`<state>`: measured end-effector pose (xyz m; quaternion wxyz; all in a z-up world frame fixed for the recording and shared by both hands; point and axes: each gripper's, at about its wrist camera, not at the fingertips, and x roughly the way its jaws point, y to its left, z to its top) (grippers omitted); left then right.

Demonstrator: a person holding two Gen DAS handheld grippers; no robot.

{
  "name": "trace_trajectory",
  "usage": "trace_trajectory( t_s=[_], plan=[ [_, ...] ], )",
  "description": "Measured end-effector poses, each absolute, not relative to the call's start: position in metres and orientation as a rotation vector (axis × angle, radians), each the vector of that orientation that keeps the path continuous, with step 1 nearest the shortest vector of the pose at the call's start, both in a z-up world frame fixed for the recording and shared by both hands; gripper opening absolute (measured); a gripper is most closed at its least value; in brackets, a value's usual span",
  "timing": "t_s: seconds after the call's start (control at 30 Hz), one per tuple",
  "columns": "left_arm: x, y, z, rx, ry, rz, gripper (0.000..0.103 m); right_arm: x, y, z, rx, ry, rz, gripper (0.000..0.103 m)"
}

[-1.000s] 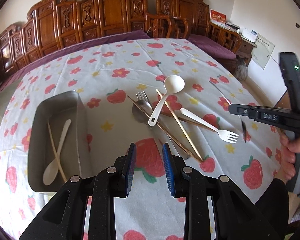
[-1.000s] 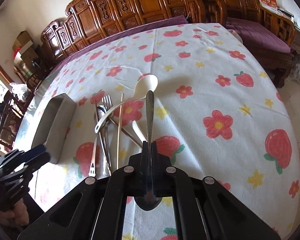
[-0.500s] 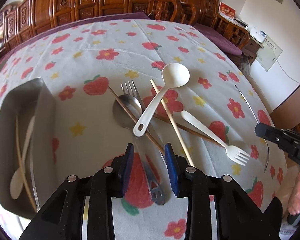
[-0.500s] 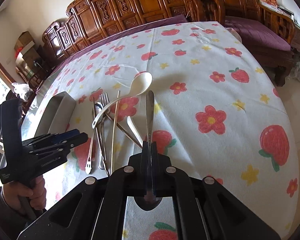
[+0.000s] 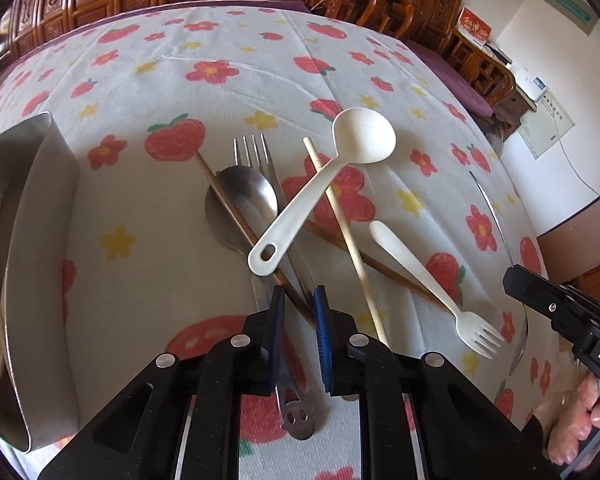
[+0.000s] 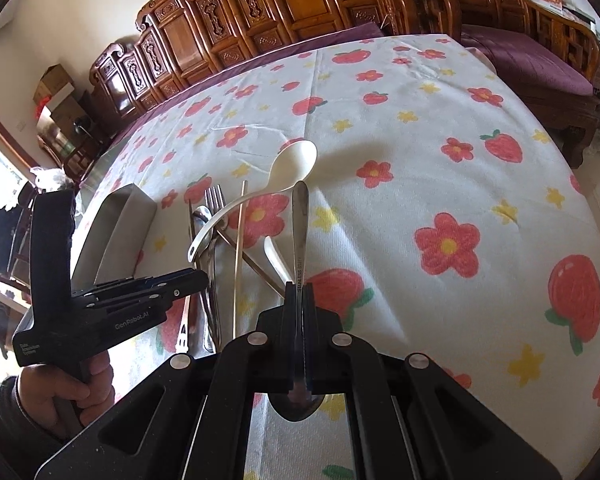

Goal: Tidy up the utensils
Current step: 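Grasp a dark wooden chopstick with the left gripper while the right gripper holds the metal spoon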

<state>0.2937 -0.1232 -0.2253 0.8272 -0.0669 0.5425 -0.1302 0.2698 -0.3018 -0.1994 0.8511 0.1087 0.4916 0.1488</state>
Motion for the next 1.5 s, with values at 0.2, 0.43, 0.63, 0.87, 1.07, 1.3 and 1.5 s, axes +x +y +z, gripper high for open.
trace_trajectory(
  t_s=[0.2, 0.43, 0.63, 0.87, 1.07, 1.3, 1.5],
  plan=[
    [0.283, -0.117, -0.218, -0.116, 1.155, -0.272, 0.000, 0.260, -0.293, -0.194, 0.210, 1.039, 0.317, 0.004],
    [0.267, -0.111, -0.215, -0.080, 1.181, -0.262, 0.000, 0.245, -0.278, -0.182, 0.170, 1.042, 0.327, 0.004],
    [0.270, -0.126, -0.210, -0.047, 1.151, -0.286, 0.009, 0.229, -0.275, -0.169, 0.147, 1.031, 0.326, 0.004],
    [0.283, -0.139, -0.225, 0.008, 1.172, -0.265, 0.012, 0.219, -0.284, -0.170, 0.138, 1.038, 0.313, 0.004],
    [0.286, -0.144, -0.225, 0.036, 1.166, -0.268, 0.011, 0.220, -0.288, -0.175, 0.147, 1.044, 0.312, 0.004],
    [0.286, -0.138, -0.226, 0.040, 1.184, -0.257, 0.006, 0.219, -0.281, -0.177, 0.139, 1.042, 0.323, 0.004],
    [0.274, -0.119, -0.217, 0.037, 1.167, -0.261, 0.004, 0.216, -0.273, -0.180, 0.131, 1.036, 0.330, 0.004]
  ],
)
